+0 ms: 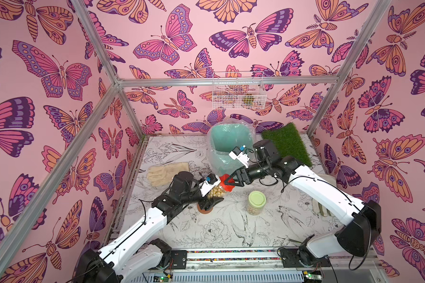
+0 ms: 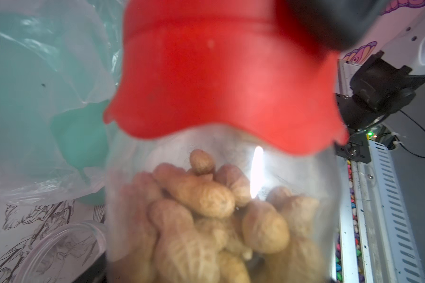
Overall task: Empty moldy peanuts from jars
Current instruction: Pick up the jar from the center of the board, then unscrew the lid from the jar.
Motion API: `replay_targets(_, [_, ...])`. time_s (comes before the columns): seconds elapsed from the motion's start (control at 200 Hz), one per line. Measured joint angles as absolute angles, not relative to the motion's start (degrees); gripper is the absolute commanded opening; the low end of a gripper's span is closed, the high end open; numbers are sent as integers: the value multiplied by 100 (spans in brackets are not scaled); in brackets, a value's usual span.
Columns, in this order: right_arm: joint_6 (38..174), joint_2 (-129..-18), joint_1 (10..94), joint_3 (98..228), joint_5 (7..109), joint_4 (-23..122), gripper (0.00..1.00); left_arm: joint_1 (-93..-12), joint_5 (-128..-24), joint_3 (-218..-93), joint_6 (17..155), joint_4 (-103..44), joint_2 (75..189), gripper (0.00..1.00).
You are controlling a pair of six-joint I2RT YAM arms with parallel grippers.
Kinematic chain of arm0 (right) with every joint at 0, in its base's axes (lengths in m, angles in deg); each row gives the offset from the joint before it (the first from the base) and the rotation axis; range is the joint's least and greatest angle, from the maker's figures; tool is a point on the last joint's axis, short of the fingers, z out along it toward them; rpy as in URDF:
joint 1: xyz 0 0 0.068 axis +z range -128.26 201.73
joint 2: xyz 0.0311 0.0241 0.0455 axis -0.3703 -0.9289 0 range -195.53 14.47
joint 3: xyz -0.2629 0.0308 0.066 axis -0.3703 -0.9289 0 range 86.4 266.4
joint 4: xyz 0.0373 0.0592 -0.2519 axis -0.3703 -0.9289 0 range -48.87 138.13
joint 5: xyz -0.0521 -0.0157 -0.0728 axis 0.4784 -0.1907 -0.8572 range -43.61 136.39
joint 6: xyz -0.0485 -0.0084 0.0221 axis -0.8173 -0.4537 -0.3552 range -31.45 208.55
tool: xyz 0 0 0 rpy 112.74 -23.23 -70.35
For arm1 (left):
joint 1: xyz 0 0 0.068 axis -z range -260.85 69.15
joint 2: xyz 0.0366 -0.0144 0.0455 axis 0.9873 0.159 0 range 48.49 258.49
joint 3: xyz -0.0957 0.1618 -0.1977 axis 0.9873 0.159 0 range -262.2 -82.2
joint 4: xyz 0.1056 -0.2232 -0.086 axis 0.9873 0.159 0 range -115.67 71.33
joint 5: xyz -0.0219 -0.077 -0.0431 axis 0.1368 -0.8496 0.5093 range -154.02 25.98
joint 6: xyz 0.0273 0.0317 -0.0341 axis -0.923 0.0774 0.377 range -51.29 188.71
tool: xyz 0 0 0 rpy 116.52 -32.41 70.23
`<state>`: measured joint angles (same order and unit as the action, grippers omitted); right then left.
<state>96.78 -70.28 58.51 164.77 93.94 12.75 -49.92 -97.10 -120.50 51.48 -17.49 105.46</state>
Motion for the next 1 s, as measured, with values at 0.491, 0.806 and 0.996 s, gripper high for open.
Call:
replay_targets(0.491, [7608,-7080,5820,16864,9486,526,100,-5040,-10002,-12160,5087,-1657,10546,0])
replay_targets(0.806, [9466,-6883,5805,16663,9368,1221,99,-5120,-9812,-12160,5192,-1618,10546,0])
replay_targets(0.996, [11040,-6842,5801,16663,8868,1476,99,-5120,-9659,-12160,5187,-1618,10531,0])
